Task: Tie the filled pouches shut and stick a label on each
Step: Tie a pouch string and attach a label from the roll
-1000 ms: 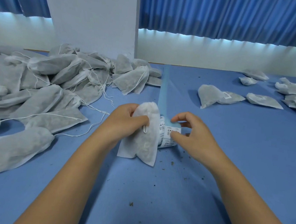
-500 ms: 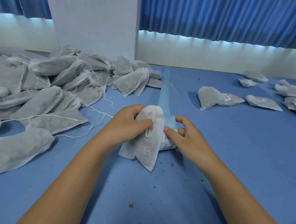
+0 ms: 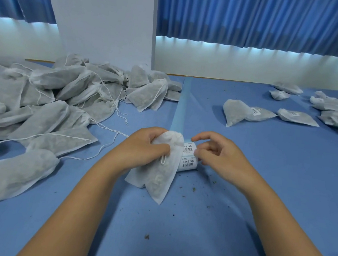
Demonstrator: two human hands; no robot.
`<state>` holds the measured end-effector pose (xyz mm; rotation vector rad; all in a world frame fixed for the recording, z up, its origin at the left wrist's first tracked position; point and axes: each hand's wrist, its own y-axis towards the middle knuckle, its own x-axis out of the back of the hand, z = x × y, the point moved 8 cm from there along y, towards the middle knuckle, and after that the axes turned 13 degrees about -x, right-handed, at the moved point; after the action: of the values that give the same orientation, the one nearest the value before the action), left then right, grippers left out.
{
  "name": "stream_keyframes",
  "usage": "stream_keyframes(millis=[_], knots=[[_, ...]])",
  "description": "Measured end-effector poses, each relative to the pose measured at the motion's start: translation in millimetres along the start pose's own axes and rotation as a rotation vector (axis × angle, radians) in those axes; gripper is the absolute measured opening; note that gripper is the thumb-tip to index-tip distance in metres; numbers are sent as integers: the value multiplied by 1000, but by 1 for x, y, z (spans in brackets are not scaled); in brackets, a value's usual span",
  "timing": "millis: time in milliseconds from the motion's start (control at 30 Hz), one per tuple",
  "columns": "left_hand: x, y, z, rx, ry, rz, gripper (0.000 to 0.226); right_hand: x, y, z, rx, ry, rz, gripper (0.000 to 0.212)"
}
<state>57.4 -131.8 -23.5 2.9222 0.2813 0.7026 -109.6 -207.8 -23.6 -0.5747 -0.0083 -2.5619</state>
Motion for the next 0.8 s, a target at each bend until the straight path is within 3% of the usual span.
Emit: stream_keyframes(millis=[800], knots=[[0, -1, -10, -47, 24, -18, 25, 8, -2, 7, 171, -119, -182, 17]])
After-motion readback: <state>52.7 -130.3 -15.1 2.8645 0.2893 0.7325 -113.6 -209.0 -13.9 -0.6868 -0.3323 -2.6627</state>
